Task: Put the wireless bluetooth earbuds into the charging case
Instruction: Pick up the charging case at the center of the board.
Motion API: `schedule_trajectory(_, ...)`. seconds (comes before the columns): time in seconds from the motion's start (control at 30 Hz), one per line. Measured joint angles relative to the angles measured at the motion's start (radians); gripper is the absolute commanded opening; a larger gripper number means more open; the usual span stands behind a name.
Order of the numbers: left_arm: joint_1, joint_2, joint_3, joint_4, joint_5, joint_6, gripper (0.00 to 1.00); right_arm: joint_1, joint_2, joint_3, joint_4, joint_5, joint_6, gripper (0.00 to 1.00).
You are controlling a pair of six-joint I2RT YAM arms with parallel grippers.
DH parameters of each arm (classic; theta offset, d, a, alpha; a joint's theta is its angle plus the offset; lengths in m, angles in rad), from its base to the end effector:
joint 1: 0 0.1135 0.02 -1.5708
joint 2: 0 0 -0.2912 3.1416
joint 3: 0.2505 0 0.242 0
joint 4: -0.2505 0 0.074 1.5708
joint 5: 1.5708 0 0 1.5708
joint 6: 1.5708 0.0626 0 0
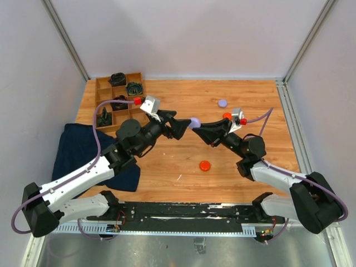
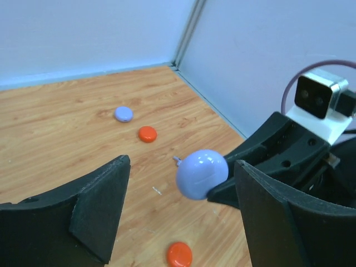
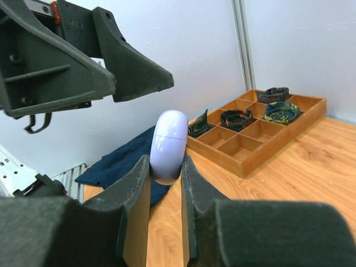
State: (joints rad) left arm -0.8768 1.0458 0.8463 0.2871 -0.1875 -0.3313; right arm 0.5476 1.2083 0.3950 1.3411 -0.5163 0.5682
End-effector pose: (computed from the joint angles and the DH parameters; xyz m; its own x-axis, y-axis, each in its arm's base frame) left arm 0.1693 -0.1853 0.3897 -0.1541 -0.3144 -0.9367 0.6201 0.7073 -0.3394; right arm 0.1823 0.1474 0.3213 -0.0772 0.5011 -0.8620 -0.9199 0.2976 0.2553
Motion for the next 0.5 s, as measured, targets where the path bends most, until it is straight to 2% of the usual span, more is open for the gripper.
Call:
schedule_trajectory(0.3,0.240,-0.056,-0.097,0.092,0.414,-0.012,0.78,-0.035,-0.034,0.004,0.002,-0.134,0.059,0.01)
schedule_trajectory(0.5,0.267,-0.046,-0.106,0.187,0.661,-0.034,0.76,-0.042,-0.034,0.030,0.016,-0.204,0.111,0.00)
